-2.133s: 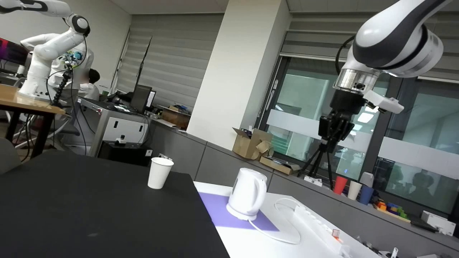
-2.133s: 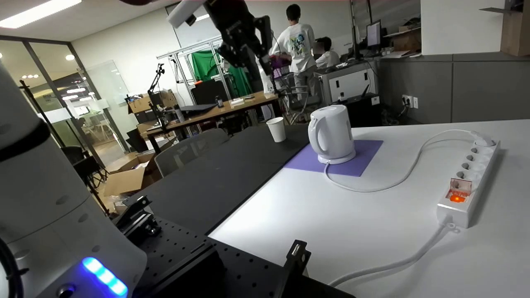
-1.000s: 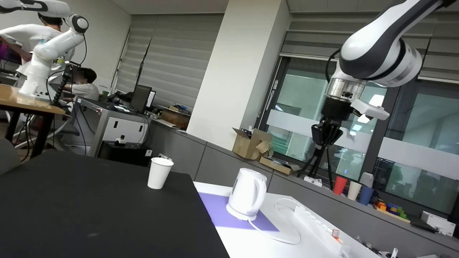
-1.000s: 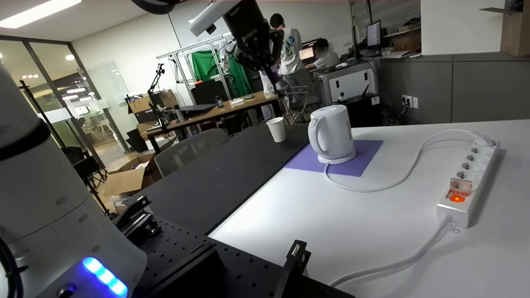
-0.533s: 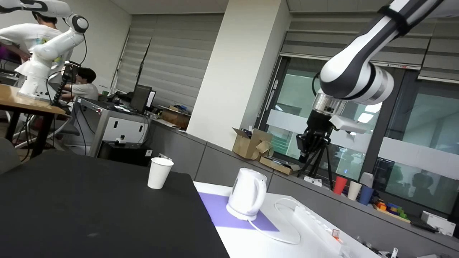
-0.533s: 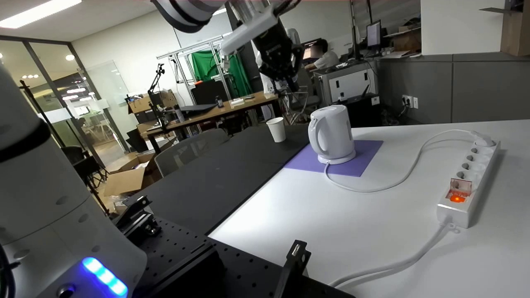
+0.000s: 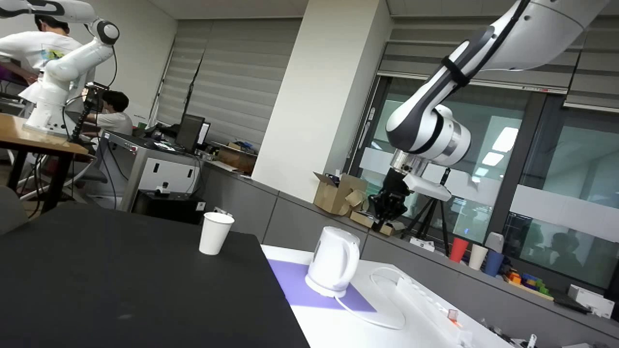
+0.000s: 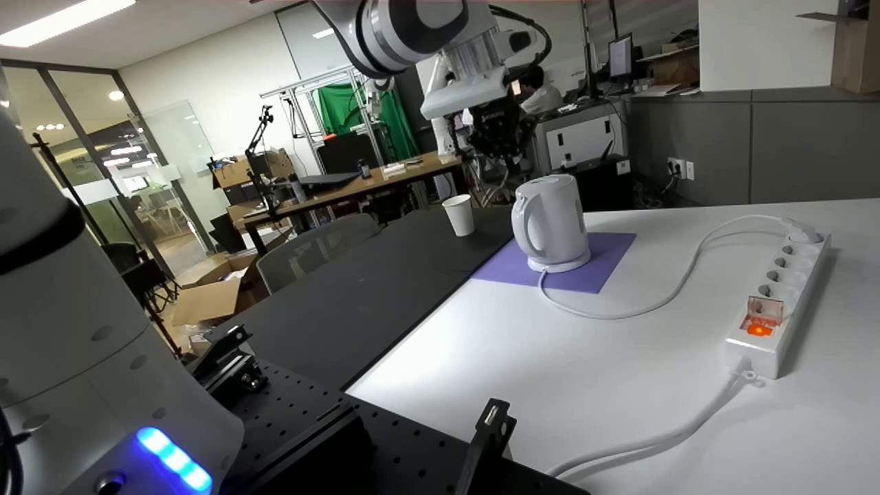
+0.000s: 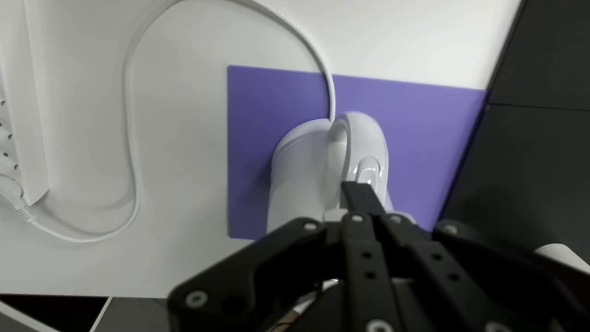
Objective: Turn on the electric kettle
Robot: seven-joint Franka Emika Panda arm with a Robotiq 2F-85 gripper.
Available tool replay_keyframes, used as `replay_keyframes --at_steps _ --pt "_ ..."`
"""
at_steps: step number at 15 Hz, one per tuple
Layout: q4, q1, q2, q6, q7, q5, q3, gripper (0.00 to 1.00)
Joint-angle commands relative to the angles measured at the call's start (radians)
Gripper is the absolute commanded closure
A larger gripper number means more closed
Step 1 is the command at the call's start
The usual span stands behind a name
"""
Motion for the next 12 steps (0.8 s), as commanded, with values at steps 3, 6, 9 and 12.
replay_keyframes --at_steps 3,6,9,12 --pt "0.249 -0.072 0.17 -0.199 -0.034 0.093 0.067 1.0" --pt "0.346 -0.071 0.231 -0.33 0.005 0.073 0.05 1.0" --pt "0.421 -0.084 0.276 -0.431 -0.001 0.083 0.053 1.0" --pt "0.475 -0.087 0.307 -0.51 0.004 0.083 0.051 1.0"
